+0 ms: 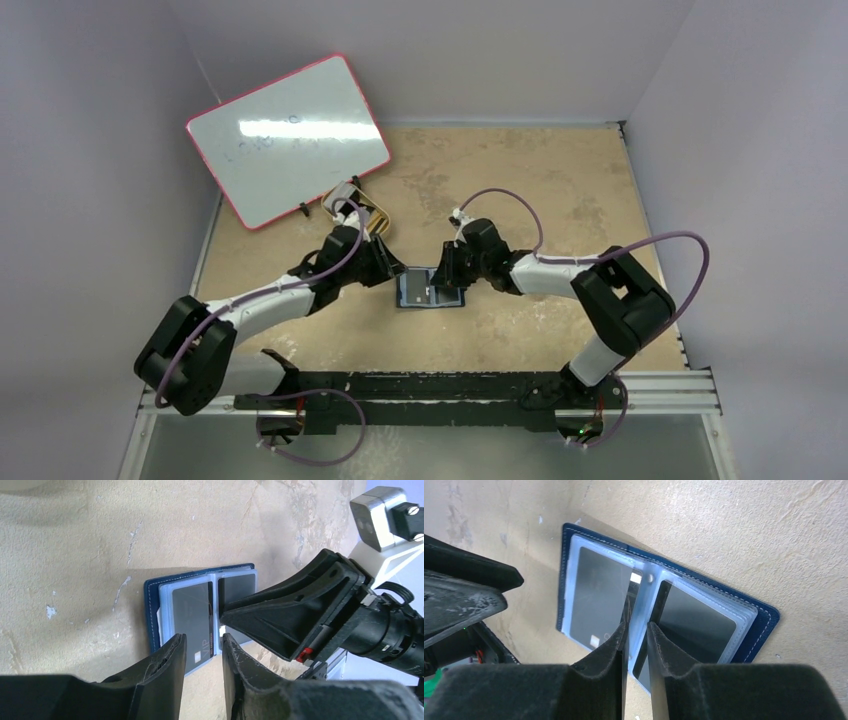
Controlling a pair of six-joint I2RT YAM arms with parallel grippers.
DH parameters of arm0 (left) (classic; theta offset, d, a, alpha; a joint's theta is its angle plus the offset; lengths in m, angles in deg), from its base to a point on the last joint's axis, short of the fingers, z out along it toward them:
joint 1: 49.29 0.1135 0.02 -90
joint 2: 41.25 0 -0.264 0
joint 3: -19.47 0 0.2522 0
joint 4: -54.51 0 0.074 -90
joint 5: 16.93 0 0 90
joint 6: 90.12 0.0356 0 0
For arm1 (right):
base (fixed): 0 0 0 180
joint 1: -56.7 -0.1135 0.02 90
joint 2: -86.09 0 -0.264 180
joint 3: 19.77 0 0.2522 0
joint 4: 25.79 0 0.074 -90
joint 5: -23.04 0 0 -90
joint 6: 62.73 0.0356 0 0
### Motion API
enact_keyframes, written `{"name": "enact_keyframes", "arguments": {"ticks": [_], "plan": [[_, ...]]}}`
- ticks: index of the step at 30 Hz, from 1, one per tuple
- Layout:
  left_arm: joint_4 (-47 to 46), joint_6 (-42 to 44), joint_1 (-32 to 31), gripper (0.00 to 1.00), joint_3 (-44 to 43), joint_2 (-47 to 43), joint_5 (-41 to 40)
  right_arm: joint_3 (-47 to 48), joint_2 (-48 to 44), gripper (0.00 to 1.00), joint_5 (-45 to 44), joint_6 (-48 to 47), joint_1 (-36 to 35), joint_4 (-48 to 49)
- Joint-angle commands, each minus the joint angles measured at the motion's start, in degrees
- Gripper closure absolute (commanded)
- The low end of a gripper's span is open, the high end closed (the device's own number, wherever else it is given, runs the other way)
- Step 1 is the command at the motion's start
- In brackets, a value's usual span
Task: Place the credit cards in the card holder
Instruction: Insert the credit card into the card holder.
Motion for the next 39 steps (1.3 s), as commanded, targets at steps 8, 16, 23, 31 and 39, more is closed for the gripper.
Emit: {"name": "enact_keyframes", "arguments": {"ticks": [8,16,23,31,39], "plan": [[-13.6,-3.1,0.1,0.63,2.5,4.0,1.9,-2.7,1.2,0.82,-3.5,0.0,-0.2,3.0],[-16.8,-4.9,0.1,0.63,2.8,5.1,3.5,-2.9,1.2,0.82,-2.9,0.0,-0.2,3.5],[-17.2,-5.3,0.1,0.61,3.2,7.4,3.6,-3.1,1.5,0.81,-2.3,0.4,-0.2,4.1],[-18.8,-5.7,0.1,0.59,3.3,10.4,4.7,-2.8,2.1,0.82,-2.3,0.3,-0.2,3.9],[-13.7,-4.4,0.1,0.59,2.9,10.6,2.6,-2.6,2.1,0.81,-2.3,0.6,-0.2,3.7]]}}
